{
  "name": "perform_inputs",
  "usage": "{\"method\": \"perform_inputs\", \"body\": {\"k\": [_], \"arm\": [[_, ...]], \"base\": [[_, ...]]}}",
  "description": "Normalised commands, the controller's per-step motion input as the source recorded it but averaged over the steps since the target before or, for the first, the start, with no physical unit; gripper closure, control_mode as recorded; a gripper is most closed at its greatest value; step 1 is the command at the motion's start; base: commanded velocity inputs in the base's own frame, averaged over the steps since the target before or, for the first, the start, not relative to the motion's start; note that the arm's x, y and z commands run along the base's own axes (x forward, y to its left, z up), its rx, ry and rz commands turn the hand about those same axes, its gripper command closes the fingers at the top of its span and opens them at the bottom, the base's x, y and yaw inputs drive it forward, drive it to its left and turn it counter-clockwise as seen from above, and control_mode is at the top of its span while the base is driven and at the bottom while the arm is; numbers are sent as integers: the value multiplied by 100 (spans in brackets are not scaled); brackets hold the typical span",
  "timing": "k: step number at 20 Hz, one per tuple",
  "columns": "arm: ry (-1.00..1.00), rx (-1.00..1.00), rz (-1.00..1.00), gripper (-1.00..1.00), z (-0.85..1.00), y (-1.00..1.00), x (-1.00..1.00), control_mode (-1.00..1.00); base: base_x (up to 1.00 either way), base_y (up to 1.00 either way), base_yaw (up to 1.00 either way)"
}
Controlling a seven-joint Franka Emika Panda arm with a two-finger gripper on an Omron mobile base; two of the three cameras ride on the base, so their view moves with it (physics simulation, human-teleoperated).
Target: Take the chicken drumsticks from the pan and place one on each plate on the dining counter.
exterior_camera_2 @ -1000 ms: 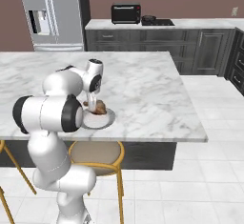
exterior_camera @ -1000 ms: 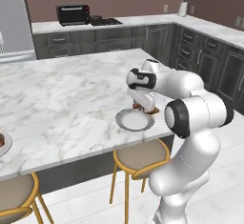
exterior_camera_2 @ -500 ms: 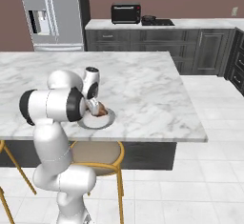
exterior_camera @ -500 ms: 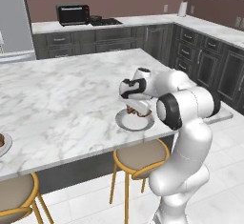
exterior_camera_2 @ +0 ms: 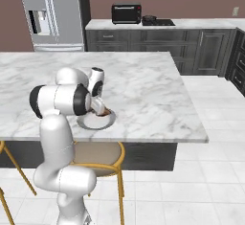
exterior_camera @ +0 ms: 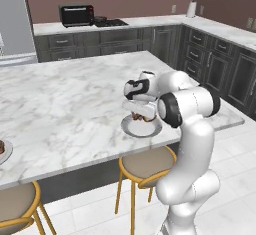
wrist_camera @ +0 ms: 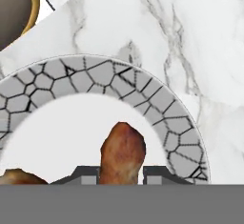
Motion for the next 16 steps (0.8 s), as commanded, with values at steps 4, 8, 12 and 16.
{"method": "perform_inputs", "body": {"k": [4,8,12,16], "arm": [[0,-2,1,100,-29,1,9,-100],[0,0,0,100,-32,1,4,-100],[0,0,0,100,-27,5,15,-100],[0,0,0,100,-21,7,3,-100]], "base": [[0,0,0],[0,0,0],[0,0,0],[0,0,0]]}}
